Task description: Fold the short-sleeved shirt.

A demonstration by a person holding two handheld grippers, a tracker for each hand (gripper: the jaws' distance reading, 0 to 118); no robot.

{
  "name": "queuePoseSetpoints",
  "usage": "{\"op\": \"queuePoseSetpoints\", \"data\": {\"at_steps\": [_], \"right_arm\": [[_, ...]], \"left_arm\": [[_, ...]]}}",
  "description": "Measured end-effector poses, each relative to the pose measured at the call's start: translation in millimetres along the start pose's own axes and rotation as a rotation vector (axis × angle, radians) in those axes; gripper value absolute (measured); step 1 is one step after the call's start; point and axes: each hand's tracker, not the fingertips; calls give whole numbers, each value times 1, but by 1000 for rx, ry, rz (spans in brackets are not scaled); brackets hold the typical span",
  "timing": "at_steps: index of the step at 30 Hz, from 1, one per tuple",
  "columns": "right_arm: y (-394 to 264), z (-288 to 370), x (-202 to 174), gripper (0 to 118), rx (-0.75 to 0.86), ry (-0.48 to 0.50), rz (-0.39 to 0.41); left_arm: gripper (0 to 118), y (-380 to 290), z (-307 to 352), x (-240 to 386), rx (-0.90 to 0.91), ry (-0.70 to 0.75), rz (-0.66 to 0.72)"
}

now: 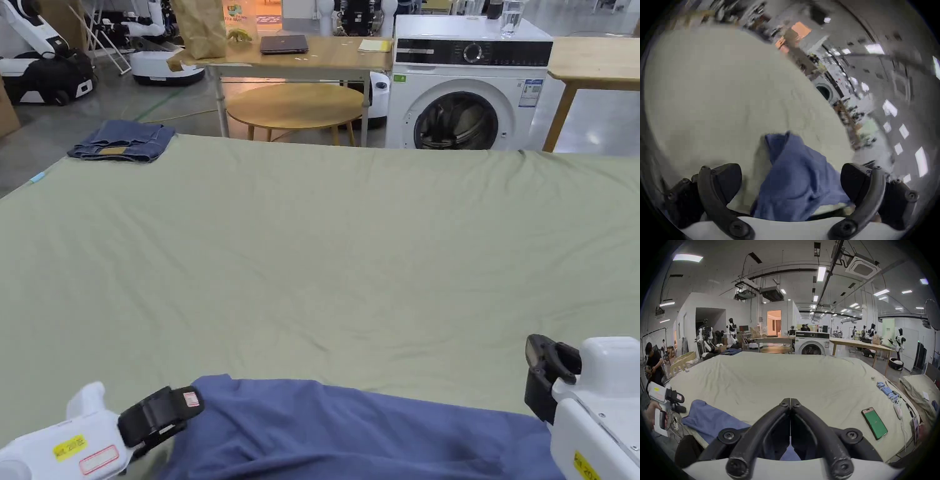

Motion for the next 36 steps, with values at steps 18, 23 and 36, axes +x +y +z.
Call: {"op": "queuePoseSetpoints", "data": {"at_steps": [18, 23, 36], "right_arm": [[1, 1, 4, 0, -20, -22, 6], [-1, 0, 4, 0, -25, -9, -9], [-8, 9, 11, 0, -19, 9, -20]], "left_arm": [[11, -2, -58, 12, 12, -105, 49], [11, 33, -20, 30, 108, 101, -204], [11, -127, -106, 200, -10, 339, -1267]]}}
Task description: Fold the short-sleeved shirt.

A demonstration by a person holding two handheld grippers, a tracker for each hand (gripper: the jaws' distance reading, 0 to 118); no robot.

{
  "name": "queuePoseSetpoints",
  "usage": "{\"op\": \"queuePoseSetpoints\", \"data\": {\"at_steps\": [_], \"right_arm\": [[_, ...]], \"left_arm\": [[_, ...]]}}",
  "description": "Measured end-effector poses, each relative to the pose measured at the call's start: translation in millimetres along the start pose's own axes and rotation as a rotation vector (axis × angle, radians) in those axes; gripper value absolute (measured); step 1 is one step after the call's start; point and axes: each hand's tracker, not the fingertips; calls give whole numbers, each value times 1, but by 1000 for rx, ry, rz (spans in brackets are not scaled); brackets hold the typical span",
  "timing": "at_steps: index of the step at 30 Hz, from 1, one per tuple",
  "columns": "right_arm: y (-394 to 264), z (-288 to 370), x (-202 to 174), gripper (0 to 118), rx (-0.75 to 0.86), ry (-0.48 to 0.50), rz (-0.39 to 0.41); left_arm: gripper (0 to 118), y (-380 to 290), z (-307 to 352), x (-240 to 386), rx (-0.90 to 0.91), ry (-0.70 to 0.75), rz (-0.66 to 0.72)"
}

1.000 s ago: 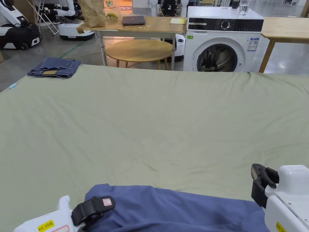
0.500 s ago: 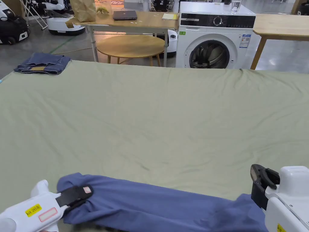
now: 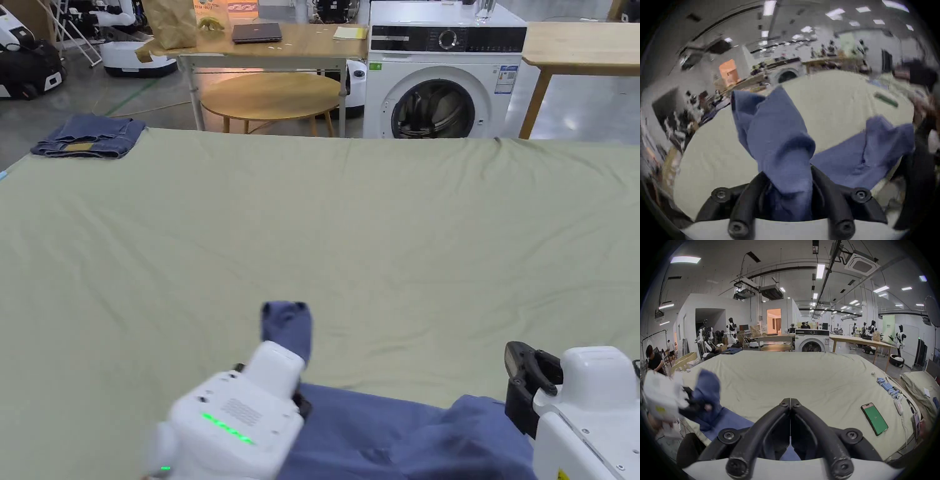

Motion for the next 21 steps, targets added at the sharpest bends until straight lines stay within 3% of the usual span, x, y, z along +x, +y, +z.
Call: {"op": "queuePoseSetpoints", "data": {"at_steps": [2, 3, 4, 5, 6, 9, 13, 14, 15, 17, 21], "right_arm": [[-2, 5, 8, 0, -1, -6, -21], [-3, 7, 12, 0, -1, -11, -28], [-4, 9, 15, 0, 1, -15, -34], [-5, 11, 19, 0, 3, -20, -39], [-6, 13, 23, 0, 3, -23, -43], [-7, 16, 31, 0, 1, -28, -45], [-7, 16, 38, 0, 4, -24, -63], [-7, 16, 38, 0, 6, -23, -68], [-7, 16, 38, 0, 7, -22, -71], [-8, 15, 38, 0, 6, -14, -81], [-10, 14, 37, 0, -1, -8, -84]], "left_arm": [[14, -7, -22, 36, -40, 3, -116], [24, -11, -30, 46, -49, 25, -145], [51, -15, -37, 53, -69, 49, -167], [91, -17, -42, 55, -89, 33, -146], [100, -17, -43, 53, -117, -9, -84], [100, -2, -17, 30, -31, -117, 104], [100, 15, 17, -25, 110, -322, 474], [94, 14, 16, -36, 88, -319, 546], [74, 15, 12, -44, 52, -310, 590], [7, 5, 2, -58, 32, -346, 681], [4, -13, -26, -47, -91, -406, 687]]}}
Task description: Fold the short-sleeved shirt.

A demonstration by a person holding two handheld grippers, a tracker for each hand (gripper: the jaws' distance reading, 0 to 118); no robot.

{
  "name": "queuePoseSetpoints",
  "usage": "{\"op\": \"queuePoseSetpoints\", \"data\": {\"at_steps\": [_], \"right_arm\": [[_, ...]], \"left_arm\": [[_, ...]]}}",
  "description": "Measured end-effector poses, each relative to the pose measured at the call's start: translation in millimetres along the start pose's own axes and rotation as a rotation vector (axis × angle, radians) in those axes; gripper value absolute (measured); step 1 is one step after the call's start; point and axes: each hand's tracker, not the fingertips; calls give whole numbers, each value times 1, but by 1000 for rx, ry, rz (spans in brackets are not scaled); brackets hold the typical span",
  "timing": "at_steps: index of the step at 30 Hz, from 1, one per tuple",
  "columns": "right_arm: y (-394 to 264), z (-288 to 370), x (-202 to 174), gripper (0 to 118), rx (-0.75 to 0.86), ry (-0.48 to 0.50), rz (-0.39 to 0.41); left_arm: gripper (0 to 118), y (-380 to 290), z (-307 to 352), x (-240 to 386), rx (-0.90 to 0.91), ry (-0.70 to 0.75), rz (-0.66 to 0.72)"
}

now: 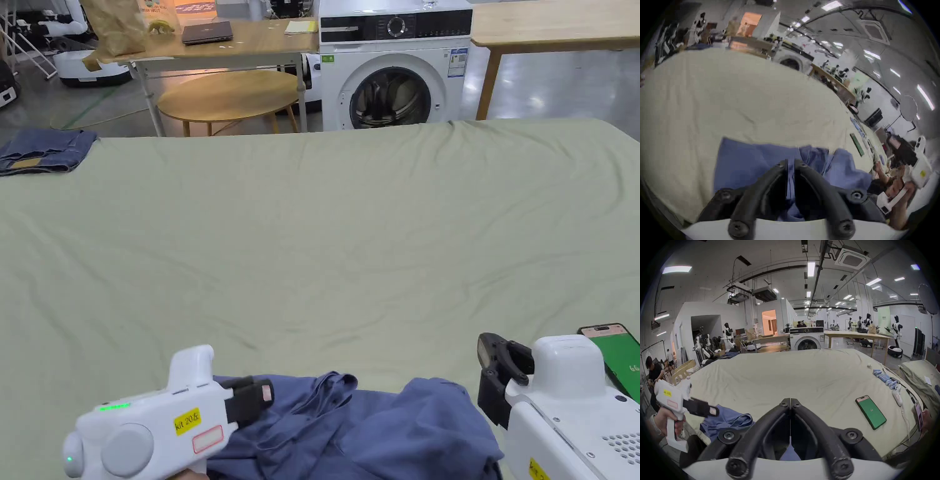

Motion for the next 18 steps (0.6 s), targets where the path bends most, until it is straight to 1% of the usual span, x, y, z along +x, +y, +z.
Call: {"op": "queuePoseSetpoints", "data": {"at_steps": [2, 4, 7, 8, 10, 13, 14, 16, 18], "right_arm": [[-1, 0, 0, 0, -2, 0, -1], [-2, 0, 1, 0, -4, -3, -2], [-2, 0, 2, 0, -10, -7, 0], [-2, 0, 2, 0, -12, -7, 1], [-2, 1, 2, 0, -11, -8, 0], [-1, 0, 0, 0, -11, -6, 3], [0, 0, -1, 0, -13, -6, 6], [1, 0, -2, 0, -10, -4, 13], [0, -1, -5, 0, -12, 1, 20]], "left_arm": [[4, -14, -14, 5, -79, -39, -10], [4, -25, -28, 13, -137, -28, -43], [4, -39, -41, 31, -150, -130, -36], [4, -42, -45, 41, -160, -158, -54], [4, -49, -55, 55, -184, -120, -101], [4, -50, -59, 55, -165, -104, -83], [4, -47, -49, 57, -129, -108, -65], [4, -39, -23, 61, -35, -128, -101], [4, -30, -1, 59, 22, -112, -114]]}}
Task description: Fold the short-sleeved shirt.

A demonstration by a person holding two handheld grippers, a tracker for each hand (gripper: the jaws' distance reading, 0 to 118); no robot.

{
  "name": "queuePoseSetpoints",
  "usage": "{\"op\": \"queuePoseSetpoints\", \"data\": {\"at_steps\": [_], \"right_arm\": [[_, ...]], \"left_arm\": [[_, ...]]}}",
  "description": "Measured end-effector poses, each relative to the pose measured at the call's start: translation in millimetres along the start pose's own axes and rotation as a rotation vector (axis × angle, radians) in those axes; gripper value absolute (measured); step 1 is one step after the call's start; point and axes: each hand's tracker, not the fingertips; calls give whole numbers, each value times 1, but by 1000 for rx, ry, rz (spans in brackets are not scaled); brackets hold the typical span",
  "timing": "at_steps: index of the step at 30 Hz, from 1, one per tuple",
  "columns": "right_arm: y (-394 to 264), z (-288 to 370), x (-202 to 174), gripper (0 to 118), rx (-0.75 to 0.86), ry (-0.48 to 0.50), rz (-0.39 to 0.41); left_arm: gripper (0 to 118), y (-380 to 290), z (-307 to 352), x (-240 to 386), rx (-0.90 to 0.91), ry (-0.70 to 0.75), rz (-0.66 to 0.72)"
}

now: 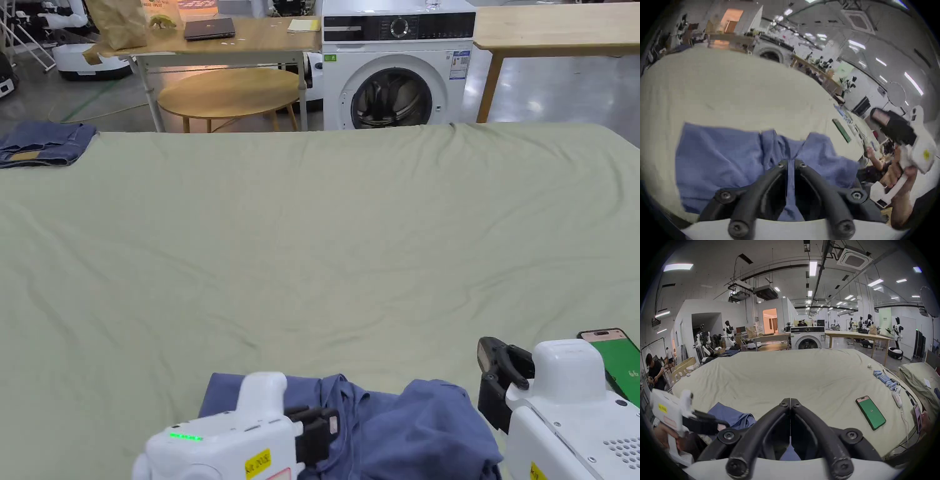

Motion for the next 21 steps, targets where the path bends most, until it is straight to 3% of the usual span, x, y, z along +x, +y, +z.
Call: {"op": "queuePoseSetpoints", "data": {"at_steps": [4, 5, 7, 8, 13, 18, 21], "right_arm": [[-1, -4, -8, 0, -9, 19, -2], [-1, -4, -10, 0, -8, 24, -3], [-1, -4, -13, 0, -9, 30, 7], [-2, -4, -14, 0, -11, 31, 10], [-3, -6, -16, 0, -21, 33, 14], [-4, -11, -21, 0, -40, 30, 28], [-5, -13, -24, 0, -46, 34, 28]], "left_arm": [[6, 8, 28, -26, 76, 10, 75], [31, 7, 37, -34, 113, 6, 104], [110, 6, 52, -56, 136, -8, 161], [117, 4, 55, -70, 110, -2, 177], [117, -23, 71, -133, 148, 46, 397], [117, -45, 40, -180, 70, -191, 702], [116, -44, 18, -172, 138, -353, 775]]}}
